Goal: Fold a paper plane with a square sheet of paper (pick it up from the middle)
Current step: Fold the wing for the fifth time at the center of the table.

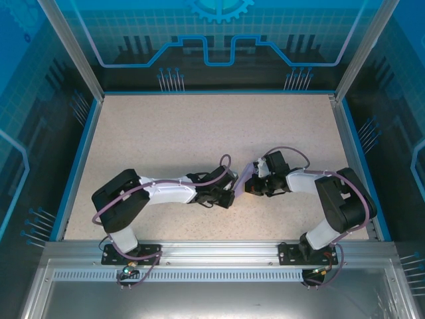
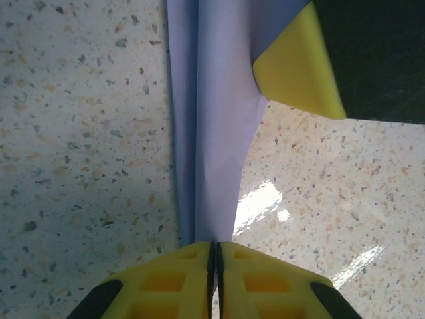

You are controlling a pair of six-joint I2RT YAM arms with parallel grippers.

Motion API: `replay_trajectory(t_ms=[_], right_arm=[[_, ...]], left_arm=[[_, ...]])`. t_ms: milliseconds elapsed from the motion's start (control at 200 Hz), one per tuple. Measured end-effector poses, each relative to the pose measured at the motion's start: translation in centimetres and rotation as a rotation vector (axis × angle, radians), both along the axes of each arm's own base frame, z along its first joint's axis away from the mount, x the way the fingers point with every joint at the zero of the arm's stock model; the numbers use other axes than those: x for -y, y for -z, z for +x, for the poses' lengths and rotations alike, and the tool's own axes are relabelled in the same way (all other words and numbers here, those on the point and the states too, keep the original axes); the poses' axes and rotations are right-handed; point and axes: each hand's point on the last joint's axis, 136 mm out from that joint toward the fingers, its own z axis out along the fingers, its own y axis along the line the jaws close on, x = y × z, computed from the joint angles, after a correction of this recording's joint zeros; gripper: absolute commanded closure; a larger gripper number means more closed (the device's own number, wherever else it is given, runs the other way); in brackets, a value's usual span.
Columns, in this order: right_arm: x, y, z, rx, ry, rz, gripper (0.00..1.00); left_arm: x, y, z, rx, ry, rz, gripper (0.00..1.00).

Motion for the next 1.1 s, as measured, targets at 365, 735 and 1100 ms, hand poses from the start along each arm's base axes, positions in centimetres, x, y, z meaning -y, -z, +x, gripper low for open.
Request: replay_trajectory(t_ms=[365, 735, 1100], right_arm=[[0.0, 0.0, 0.0, -0.009, 0.0, 0.01, 1.0], [0.0, 0.0, 0.0, -0.01, 0.001, 0.012, 1.0], [0.6, -1.0, -0.3, 0.001, 0.015, -0.01, 0.88]], left_arm=[[0.1, 0.6, 0.1, -0.012, 0.005, 0.015, 0.89], [-0.1, 1.1, 0.2, 0.002, 0.022, 0.038, 0.9], [0.0, 1.2, 0.3, 0.012, 0.029, 0.039, 0.92]])
